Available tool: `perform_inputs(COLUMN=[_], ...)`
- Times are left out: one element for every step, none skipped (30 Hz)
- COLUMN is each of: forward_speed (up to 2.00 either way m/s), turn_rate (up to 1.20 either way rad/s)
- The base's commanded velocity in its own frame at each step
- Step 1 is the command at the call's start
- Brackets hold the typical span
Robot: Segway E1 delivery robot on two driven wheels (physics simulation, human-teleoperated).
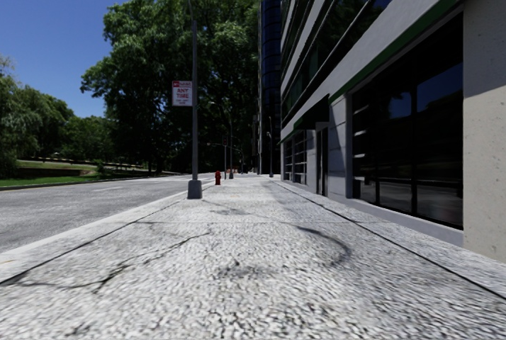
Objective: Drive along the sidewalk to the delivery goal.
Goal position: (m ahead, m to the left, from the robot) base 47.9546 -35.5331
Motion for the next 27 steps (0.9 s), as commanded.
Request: perform_inputs(forward_speed=[2.00, 2.00, 2.00, 2.00, 2.00, 2.00, 2.00, 2.00, 2.00, 2.00, 2.00, 2.00, 2.00, 2.00, 2.00, 2.00, 2.00, 2.00, 2.00, 2.00, 2.00, 2.00, 2.00, 2.00, 2.00, 2.00, 2.00], turn_rate=[0.00, 0.00, 0.00, 0.00, 0.00, 0.00, 0.00, 0.00, 0.00, 0.00, 0.00, 0.00, 0.00, 0.00, 0.00, 0.00, 0.00, 0.00, 0.00, 0.00, 0.00, 0.00, 0.00, 0.00, 0.00, 0.00, 0.00])
